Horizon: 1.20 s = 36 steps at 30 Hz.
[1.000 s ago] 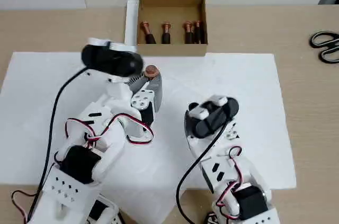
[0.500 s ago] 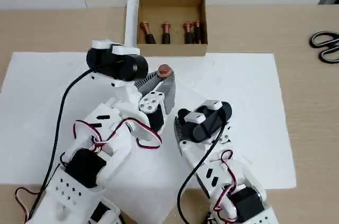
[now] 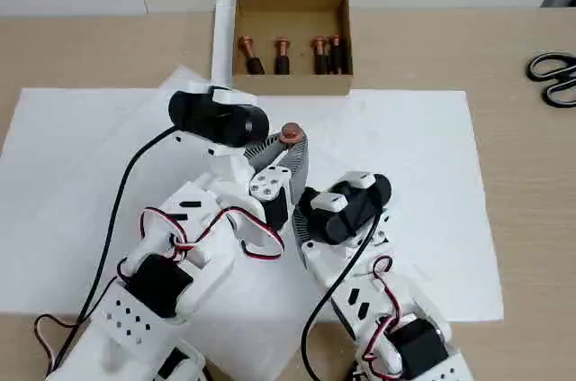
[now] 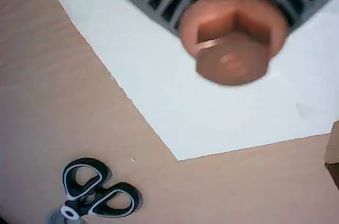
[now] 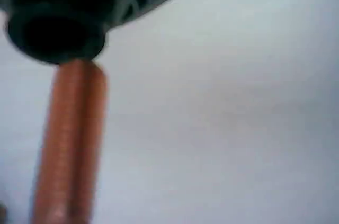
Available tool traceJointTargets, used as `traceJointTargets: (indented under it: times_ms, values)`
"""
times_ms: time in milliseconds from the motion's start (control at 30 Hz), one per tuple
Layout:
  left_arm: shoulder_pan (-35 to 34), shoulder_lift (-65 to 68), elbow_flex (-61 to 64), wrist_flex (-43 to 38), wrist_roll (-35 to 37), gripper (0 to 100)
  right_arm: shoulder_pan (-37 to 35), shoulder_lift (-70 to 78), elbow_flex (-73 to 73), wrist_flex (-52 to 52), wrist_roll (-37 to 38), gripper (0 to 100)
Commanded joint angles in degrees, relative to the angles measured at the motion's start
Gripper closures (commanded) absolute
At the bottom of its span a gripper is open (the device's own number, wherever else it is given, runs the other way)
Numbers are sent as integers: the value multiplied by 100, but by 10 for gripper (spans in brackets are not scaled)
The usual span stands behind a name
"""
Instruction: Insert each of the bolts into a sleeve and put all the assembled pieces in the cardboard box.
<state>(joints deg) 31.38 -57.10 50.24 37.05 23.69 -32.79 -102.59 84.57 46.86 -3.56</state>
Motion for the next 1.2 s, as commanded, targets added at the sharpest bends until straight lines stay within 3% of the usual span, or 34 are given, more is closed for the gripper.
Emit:
traceJointTargets:
  times_ms: [0,400,967,1167]
  values:
    - [35,-114,-31,-193,88,994,-57,-66,-53,-180,-53,995]
    - [185,-105,242,-158,378,994,-92,-66,-53,-180,-53,995]
    - [466,-114,242,1380,360,991,-92,-66,-53,-180,-53,995]
    - [492,-114,242,1600,360,816,-92,-66,-53,-180,-53,995]
